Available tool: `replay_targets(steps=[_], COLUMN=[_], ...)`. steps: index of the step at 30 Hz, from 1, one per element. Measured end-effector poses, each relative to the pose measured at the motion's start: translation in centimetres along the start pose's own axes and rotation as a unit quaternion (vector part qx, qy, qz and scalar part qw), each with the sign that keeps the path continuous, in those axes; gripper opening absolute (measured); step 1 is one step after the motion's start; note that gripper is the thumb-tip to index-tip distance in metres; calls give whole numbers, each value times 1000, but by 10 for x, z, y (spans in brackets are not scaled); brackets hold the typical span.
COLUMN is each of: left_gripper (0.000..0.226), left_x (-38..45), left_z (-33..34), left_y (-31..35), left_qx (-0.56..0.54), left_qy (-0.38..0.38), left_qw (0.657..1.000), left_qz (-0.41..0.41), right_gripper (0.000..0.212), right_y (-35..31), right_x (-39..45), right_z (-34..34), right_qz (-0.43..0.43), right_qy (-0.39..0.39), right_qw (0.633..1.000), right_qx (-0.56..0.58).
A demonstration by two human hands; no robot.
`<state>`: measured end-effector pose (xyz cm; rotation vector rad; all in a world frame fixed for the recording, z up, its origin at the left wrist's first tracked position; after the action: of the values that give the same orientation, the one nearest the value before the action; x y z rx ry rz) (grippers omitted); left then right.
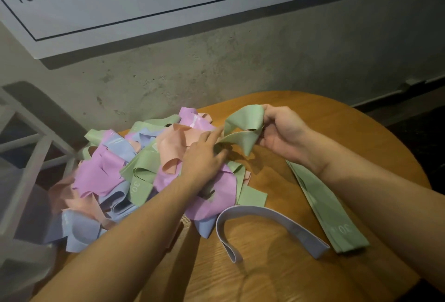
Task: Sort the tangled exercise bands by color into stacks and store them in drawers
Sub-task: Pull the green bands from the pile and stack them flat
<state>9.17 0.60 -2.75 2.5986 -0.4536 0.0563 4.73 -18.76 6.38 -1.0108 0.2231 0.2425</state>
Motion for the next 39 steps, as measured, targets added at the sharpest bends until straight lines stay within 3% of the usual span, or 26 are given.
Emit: replay_targets(steps=[4,7,9,12,15,17,19,21,22,23,25,27,30,35,39], left_gripper=[43,46,44,41,53,48,35,27,22,18,19,19,14,15,30], left_x=[-5,-9,-11,-13,-17,-20,-23,-26,-28,-30,-35,-39,-50,-71,-93], left_z=[-1,-1,-2,-9,-23,-31,-37,-42,-45,-49,-57,-65,-79,-100,-120], left_y=[-4,-3,-3,-4,1,8,12,15,16,18,25,32,45,55,56], left_qx=[14,6,-37,-80,-114,-141,-147,-141,-140,-137,-132,-147,-194,-245,-296], left_qy=[-19,-17,-27,-47,-45,-37,-34,-25,-19,-12,9,23,41,80,113], left_qw=[1000,1000,999,995,991,988,986,985,985,984,984,982,975,962,946], left_qz=[10,22,30,36,45,56,73,95,103,113,121,116,98,87,74], right_gripper=[27,26,35,69,104,96,59,27,21,18,13,10,9,16,14], right_y=[-7,-7,-4,3,12,16,15,11,8,5,-1,-7,-16,-22,-23], right_x=[-13,-16,-17,-22,-28,-32,-35,-38,-41,-43,-47,-51,-60,-83,-98], right_z=[-1,-8,-15,-22,-22,-22,-22,-19,-18,-16,-13,-10,2,24,37], right_qz=[-3,4,18,-21,-25,-29,-63,-111,-133,-150,-178,-216,-263,-231,-237], right_qy=[15,43,45,21,-26,-33,-14,18,27,30,28,29,31,18,25], right_qw=[1000,990,963,853,731,670,646,642,643,657,725,771,798,880,892], right_qx=[-18,-133,-264,-521,-681,-741,-761,-759,-753,-738,-665,-599,-541,-414,-385])
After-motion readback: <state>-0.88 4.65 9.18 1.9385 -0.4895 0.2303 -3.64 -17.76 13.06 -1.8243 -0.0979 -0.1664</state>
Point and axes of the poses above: each hand's wrist, its own x-axis towards the middle knuckle, its own z-axis out of the palm, y = z × x, the point moved 1 cm from there along x, towards the middle knuckle, and after that the axes turned 1 degree about x, right-handed, at the moved point
